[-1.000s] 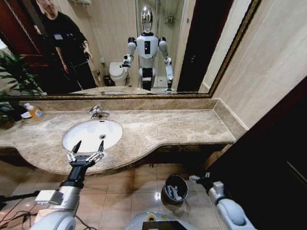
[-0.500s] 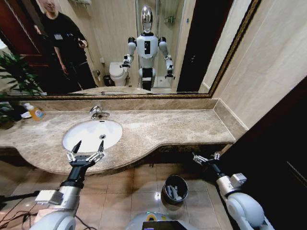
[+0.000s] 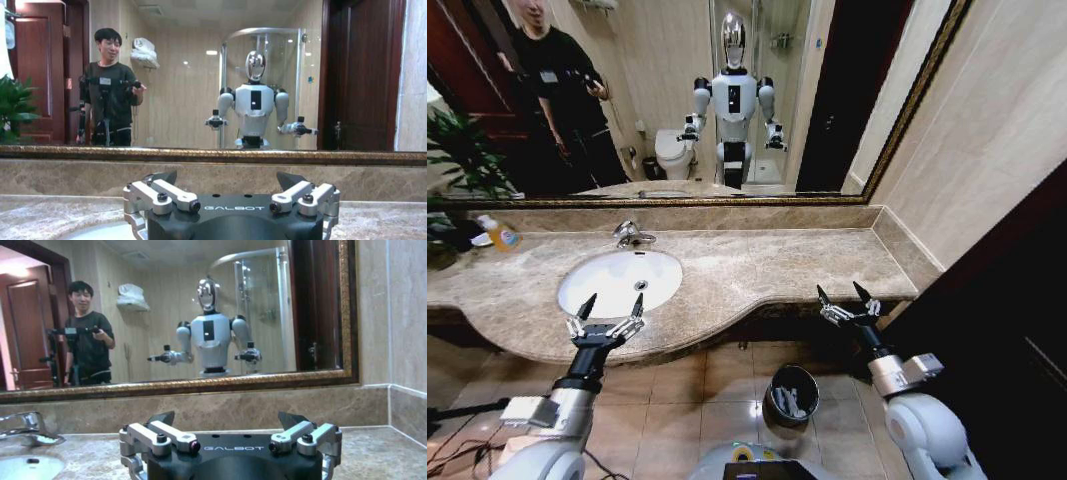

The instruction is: Pick up the trash from the sink and place it in the trash bin.

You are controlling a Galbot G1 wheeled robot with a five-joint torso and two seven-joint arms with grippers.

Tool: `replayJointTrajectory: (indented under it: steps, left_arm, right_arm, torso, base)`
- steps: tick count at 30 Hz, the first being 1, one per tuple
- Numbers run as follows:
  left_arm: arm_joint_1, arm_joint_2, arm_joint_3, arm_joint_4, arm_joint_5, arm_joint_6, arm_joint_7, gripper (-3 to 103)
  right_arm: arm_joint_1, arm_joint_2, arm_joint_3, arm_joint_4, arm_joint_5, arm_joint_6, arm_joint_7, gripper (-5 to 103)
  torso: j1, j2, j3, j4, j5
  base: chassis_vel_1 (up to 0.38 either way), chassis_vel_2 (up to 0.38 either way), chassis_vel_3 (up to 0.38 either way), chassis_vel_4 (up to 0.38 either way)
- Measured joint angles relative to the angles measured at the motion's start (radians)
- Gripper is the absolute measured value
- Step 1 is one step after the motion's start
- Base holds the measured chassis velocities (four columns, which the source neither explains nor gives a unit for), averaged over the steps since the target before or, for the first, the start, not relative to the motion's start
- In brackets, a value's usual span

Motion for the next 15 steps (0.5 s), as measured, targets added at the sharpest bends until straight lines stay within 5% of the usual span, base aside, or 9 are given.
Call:
replayJointTrajectory:
  steps: [15]
  left_arm:
    - [0.000, 0.000, 0.000, 0.000, 0.000, 0.000, 0.000, 100]
  right_arm:
    - [0.018, 0.037, -0.013, -0.004, -0.063, -0.049, -0.009, 100]
  torso:
    - [0.000, 0.000, 0.000, 0.0000, 0.0001]
  base:
    - [0.000, 0.000, 0.000, 0.000]
